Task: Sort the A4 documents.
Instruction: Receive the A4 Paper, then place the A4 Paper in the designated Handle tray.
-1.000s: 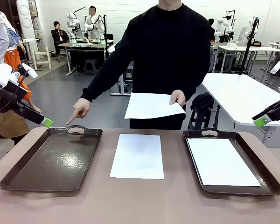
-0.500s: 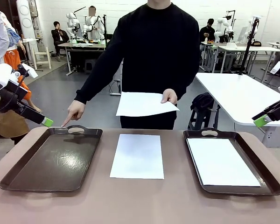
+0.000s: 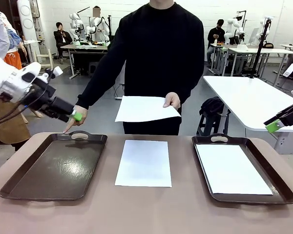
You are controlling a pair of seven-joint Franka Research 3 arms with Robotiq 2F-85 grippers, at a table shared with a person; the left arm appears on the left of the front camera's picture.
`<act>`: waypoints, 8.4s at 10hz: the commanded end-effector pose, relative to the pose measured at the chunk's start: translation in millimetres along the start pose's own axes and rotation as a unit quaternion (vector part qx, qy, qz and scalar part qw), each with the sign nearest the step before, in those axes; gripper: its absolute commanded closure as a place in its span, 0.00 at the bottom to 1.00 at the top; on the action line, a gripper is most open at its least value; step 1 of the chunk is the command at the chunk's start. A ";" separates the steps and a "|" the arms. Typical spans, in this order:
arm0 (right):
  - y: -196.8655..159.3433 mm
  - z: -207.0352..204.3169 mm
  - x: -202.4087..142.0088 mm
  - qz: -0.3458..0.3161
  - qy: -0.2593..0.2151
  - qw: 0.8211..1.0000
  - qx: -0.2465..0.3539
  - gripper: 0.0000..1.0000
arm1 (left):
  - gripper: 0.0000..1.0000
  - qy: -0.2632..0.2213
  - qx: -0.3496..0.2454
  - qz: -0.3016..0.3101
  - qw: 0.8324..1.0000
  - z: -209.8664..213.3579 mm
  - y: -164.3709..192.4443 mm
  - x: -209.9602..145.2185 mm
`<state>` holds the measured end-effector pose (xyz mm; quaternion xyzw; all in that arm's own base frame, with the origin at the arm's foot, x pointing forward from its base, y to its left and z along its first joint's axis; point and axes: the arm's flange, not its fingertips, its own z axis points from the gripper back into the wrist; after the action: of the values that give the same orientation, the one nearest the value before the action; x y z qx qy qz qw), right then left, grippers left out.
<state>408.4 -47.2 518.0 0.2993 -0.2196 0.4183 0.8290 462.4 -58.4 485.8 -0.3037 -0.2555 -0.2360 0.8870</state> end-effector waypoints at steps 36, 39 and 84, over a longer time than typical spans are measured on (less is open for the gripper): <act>1.5 0.0 0.1 0.003 0.003 1.000 0.001 0.00 | 1.00 -0.003 -0.340 0.346 0.875 -185.1 24.5 58.4; 1.5 0.0 0.1 0.003 0.003 1.000 0.001 0.00 | 1.00 -0.003 -0.352 0.347 0.869 -185.7 30.5 61.8; 1.5 0.0 0.1 0.003 0.003 1.000 0.001 0.00 | 0.76 0.208 0.122 0.322 0.916 -73.3 201.3 -45.9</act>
<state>408.2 -46.6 518.7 0.2989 -0.2199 0.4191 0.8287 562.1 47.9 317.0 -0.2175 0.0141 0.0370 0.9753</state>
